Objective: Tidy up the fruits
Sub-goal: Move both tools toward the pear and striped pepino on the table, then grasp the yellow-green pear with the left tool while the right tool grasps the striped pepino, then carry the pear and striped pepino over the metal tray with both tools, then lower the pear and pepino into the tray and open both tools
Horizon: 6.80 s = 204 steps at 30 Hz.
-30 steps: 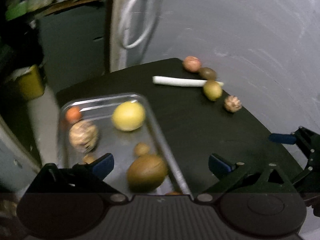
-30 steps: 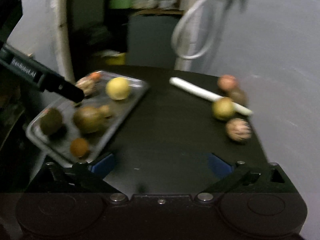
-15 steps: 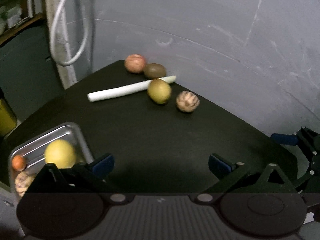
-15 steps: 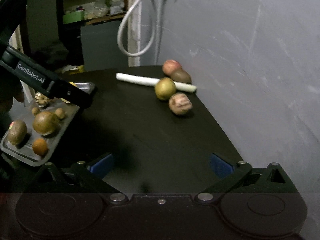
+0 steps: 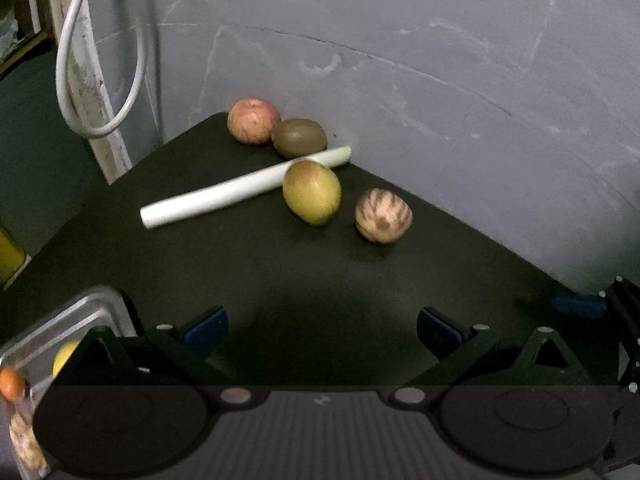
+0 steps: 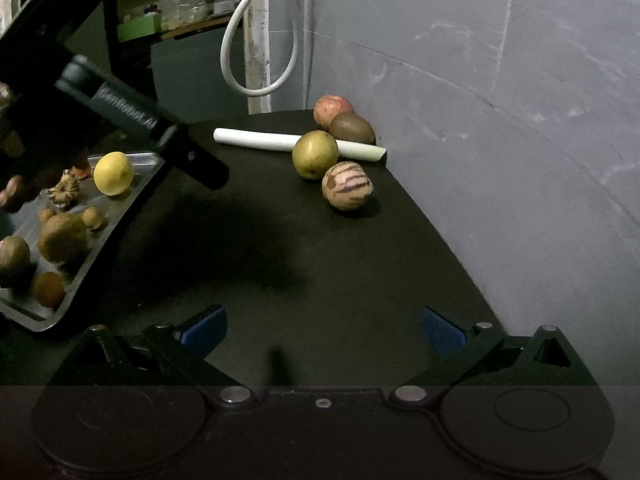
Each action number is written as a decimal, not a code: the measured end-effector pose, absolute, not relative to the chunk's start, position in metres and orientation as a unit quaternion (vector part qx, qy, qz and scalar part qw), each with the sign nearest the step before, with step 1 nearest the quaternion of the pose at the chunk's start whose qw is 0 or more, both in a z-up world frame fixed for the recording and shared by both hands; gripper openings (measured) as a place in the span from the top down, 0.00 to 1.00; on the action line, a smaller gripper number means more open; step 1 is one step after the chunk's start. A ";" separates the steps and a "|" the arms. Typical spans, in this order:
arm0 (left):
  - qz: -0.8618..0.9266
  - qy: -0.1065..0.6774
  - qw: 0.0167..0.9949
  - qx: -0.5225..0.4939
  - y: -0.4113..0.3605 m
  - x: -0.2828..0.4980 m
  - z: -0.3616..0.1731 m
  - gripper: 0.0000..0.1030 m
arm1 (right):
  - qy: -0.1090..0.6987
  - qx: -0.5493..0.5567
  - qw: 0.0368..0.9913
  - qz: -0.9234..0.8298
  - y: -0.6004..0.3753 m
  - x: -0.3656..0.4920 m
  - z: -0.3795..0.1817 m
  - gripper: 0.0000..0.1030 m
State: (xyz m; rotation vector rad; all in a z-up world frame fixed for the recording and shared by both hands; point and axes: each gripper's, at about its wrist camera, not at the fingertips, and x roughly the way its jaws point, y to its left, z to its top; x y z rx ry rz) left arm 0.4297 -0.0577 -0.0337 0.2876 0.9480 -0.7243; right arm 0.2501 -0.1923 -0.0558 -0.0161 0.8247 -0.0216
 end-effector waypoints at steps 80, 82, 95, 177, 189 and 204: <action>-0.333 0.558 0.749 -0.126 -0.056 0.491 -0.084 0.44 | 0.392 0.069 0.917 -0.011 -0.202 0.333 -0.095 0.50; -0.331 0.555 0.751 -0.137 -0.046 0.482 -0.080 0.44 | 0.391 0.072 0.918 -0.013 -0.198 0.325 -0.092 0.50; -0.308 0.545 0.757 -0.188 0.028 0.432 -0.059 0.44 | 0.393 0.073 0.917 0.000 -0.149 0.289 -0.075 0.50; -0.143 0.525 0.800 -0.253 0.265 0.414 -0.074 0.44 | 0.463 -0.096 0.857 0.206 0.065 0.440 -0.085 0.50; -0.144 0.527 0.800 -0.249 0.262 0.414 -0.078 0.44 | 0.461 -0.086 0.859 0.205 0.063 0.440 -0.084 0.50; -0.146 0.531 0.797 -0.249 0.262 0.416 -0.078 0.44 | 0.460 -0.084 0.860 0.203 0.061 0.439 -0.083 0.50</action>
